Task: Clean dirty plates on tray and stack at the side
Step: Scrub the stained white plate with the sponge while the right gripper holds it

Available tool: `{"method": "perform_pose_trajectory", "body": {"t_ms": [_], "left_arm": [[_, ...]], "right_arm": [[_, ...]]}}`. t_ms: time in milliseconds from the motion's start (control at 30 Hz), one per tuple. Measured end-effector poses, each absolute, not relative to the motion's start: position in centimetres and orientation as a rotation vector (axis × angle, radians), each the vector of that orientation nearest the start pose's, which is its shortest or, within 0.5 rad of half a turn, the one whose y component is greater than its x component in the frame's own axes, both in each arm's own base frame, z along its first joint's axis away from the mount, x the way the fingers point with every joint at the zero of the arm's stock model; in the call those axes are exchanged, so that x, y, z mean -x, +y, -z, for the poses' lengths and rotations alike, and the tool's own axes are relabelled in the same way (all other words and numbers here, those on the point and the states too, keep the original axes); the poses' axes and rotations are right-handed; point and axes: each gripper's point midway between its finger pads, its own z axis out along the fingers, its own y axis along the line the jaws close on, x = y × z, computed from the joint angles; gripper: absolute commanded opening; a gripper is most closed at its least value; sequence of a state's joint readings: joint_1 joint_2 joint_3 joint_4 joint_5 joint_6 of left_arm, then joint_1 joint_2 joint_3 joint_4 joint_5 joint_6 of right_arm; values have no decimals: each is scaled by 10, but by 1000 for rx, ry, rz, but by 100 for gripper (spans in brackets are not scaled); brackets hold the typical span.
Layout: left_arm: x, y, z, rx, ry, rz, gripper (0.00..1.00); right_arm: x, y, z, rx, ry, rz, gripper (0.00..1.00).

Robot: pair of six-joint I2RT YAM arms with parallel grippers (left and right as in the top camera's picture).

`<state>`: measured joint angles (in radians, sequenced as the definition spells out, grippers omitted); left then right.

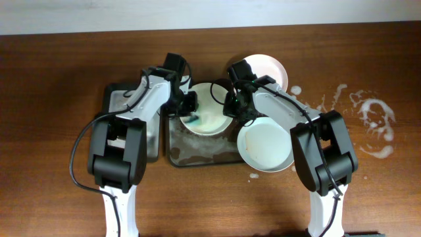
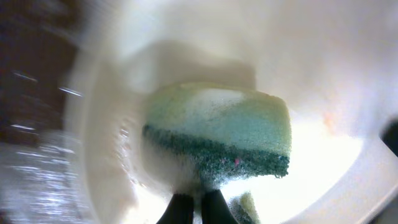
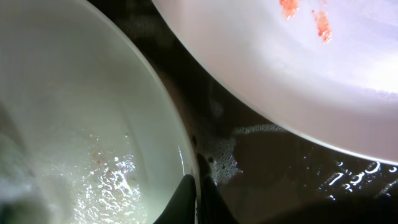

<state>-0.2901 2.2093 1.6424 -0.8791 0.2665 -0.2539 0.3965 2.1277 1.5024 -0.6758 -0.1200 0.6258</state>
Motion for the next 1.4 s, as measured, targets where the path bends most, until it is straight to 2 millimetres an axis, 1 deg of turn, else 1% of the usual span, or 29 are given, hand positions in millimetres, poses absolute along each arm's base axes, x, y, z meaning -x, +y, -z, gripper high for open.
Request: {"method": "perform_pose_trajectory", "body": {"t_ms": [33,67,133,167,200,233,267,333,367,400,433,533,567,633,667,700,733,767,800,867,933,1000,1033,1100,1133,1200,1300,1367,1400], "left_arm": [[-409,-180,-7,-104,3071,495,1],[-408,-186,-7,-139,3059,523,1],[-409,-209,-7,-259,3000,582,1],[-416,-221,-8,-307,2945,606,1],[-422,-229,-9,-331,2901,613,1],[-427,-231,-9,-323,2881,609,1],[-436,-233,-9,-297,2846,598,1],[-445,-231,-9,-272,2815,569,1],[-459,-221,-10,-229,2780,494,1],[-466,-211,-10,-196,2769,450,1],[-468,-203,-9,-167,2776,420,1],[-464,-167,-7,-5,2858,370,1],[-459,-158,-7,39,2896,386,1],[-440,-151,-6,102,2990,445,1],[-426,-150,-6,130,3051,492,1],[-417,-151,-6,136,3085,524,1],[-402,-155,-7,112,3137,566,1],[-394,-163,-7,59,3158,592,1],[-390,-172,-6,0,3158,601,1],[-394,-193,-6,-106,3105,629,1],[-408,-217,-7,-206,2998,661,1],[-428,-228,-8,-225,2899,642,1],[-435,-230,-8,-212,2871,622,1],[-451,-227,-9,-189,2811,543,1],[-462,-221,-10,-154,2776,483,1],[-474,-207,-10,-82,2748,372,1],[-474,-190,-9,-25,2772,290,1],[-470,-177,-8,16,2811,260,1],[-467,-166,-8,47,2840,252,1]], "right_arm": [[-415,196,-7,-314,2928,-350,4],[-415,196,-7,-313,2928,-349,4],[-415,196,-7,-312,2928,-349,4],[-415,196,-7,-311,2929,-350,4],[-415,196,-7,-314,2928,-350,4],[-415,196,-7,-316,2928,-349,4],[-415,196,-7,-323,2929,-349,4],[-415,196,-7,-326,2930,-349,4],[-415,196,-7,-327,2929,-349,4],[-415,196,-7,-320,2930,-348,4],[-415,196,-7,-317,2930,-348,4],[-414,196,-7,-315,2930,-348,4],[-415,196,-7,-316,2930,-349,4],[-414,196,-7,-314,2930,-349,4],[-413,197,-7,-309,2935,-352,4],[-412,197,-7,-305,2937,-351,4],[-412,198,-7,-297,2937,-350,4],[-412,198,-7,-296,2937,-351,4],[-412,198,-7,-296,2937,-351,4],[-412,198,-7,-296,2937,-351,4],[-412,198,-7,-296,2937,-350,4],[-412,198,-7,-301,2936,-351,4],[-415,198,-7,-311,2925,-352,4],[-415,197,-7,-321,2924,-354,4],[-416,197,-7,-316,2924,-353,4],[-416,197,-7,-308,2924,-352,4],[-415,197,-7,-306,2925,-351,4],[-415,197,-7,-305,2925,-351,4],[-415,197,-7,-305,2925,-352,4]]}}
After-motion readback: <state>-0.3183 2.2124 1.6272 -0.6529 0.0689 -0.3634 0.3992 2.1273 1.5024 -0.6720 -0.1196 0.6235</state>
